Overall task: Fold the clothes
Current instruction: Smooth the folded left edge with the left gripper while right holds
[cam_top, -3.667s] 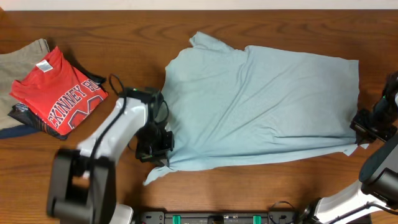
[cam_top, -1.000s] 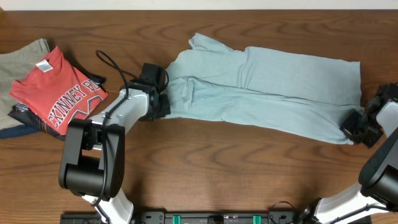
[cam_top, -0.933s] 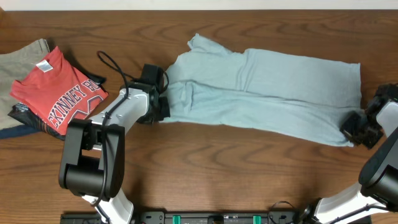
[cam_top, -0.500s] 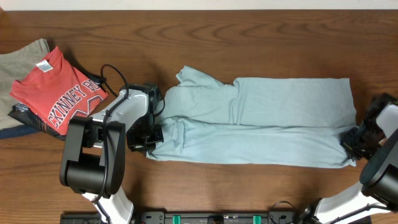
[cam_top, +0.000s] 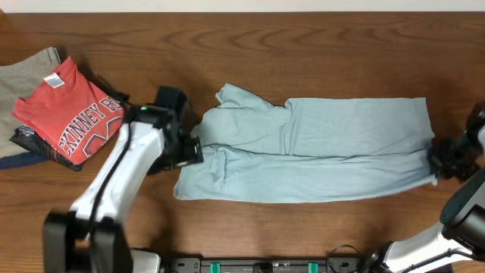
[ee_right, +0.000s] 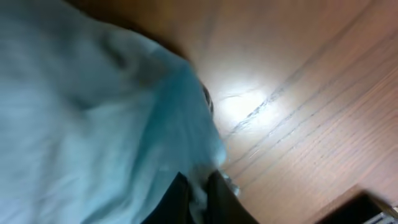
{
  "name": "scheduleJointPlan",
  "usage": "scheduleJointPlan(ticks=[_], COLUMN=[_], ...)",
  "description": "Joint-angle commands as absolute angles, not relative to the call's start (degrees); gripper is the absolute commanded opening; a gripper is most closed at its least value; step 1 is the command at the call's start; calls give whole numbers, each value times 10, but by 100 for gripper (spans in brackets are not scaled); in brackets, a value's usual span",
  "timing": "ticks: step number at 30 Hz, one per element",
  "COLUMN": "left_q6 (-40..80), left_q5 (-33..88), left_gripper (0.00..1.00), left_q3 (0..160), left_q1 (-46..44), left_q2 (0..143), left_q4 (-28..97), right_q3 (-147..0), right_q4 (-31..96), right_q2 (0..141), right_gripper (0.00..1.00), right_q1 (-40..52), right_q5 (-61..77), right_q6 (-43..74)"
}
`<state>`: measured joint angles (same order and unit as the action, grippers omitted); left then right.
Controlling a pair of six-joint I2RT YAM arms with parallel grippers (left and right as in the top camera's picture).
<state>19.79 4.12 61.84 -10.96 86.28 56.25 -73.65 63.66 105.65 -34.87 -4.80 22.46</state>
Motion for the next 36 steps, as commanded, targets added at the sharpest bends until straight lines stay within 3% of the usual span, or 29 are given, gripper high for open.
scheduleJointPlan(ticks=[1,11,20,36], left_q6=[183,177,161,135], left_q5=[39,44,119,203], left_gripper=[94,95,95,95], left_q3=[629,629,629,742], left_q1=[-107,-107,-107,-107], left_q2=[823,812,837,1094], left_q4=[530,409,290,199], right_q3=[-795,-829,-829,-828], right_q4=[659,734,735,736], right_q2=[1054,1054,1054,1054], right_gripper=[13,13,15,17], right_q1=[-352,-352,-352,-352], right_q5=[-18,-34,8,50], right_q6=[206,177,159,126])
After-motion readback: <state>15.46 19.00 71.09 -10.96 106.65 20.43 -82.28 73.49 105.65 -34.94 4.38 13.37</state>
